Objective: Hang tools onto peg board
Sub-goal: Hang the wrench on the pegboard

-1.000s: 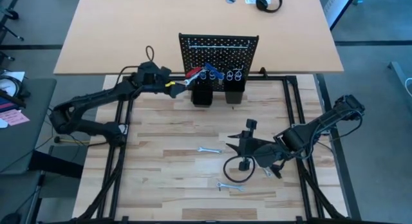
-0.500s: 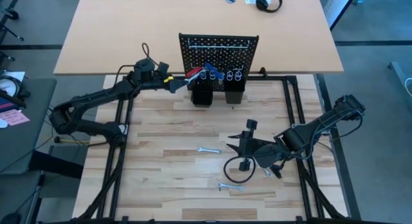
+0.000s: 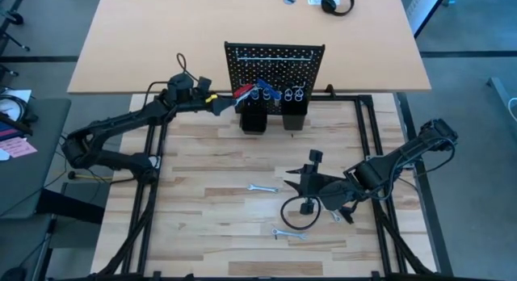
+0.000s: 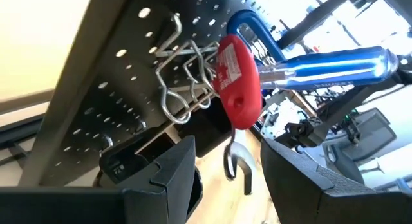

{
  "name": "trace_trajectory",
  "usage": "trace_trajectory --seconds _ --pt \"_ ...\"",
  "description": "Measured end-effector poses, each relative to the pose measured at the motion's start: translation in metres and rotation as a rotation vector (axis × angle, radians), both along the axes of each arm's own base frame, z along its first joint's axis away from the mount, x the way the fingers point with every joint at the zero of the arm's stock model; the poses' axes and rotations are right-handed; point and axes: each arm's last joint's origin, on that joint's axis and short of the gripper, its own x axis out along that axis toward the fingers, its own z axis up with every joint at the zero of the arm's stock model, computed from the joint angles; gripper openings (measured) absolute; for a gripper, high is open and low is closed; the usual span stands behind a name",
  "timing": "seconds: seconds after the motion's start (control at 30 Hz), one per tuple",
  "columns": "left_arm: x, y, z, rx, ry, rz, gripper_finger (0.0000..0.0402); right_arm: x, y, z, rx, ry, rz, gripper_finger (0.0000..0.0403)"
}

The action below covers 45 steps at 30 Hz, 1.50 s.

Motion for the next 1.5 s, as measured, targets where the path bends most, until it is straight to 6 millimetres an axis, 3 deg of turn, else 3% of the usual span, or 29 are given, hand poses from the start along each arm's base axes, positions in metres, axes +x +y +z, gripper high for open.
trace_trajectory --seconds 0.37,0.6,0.77,1.13,1.33,1.5 --pt "0.000 0.001 0.000 -0.006 0.002 0.019 0.0169 0.000 -0.001 0.000 -0.002 0.000 -0.001 0.0132" --pt "0.012 0.004 -0.014 -0.063 0.014 0.003 0.0169 0.000 -0.001 0.000 -0.006 0.001 0.001 0.0132" --pt "0.013 0.004 -0.009 -0.047 -0.024 0.003 0.0169 0.000 0.000 0.000 -0.007 0.002 0.001 0.0132" --pt "0.012 0.000 -0.013 -0.048 0.017 -0.120 0.0168 0.000 -0.001 0.000 -0.008 0.002 0.002 0.0132" --pt "-0.001 -0.017 -0.012 0.079 0.187 -0.154 0.0142 0.000 -0.001 0.000 -0.008 0.003 0.002 0.0132" --pt "-0.014 -0.047 0.000 0.223 0.297 -0.179 0.0102 0.002 -0.001 -0.002 0.007 0.003 -0.006 0.0132"
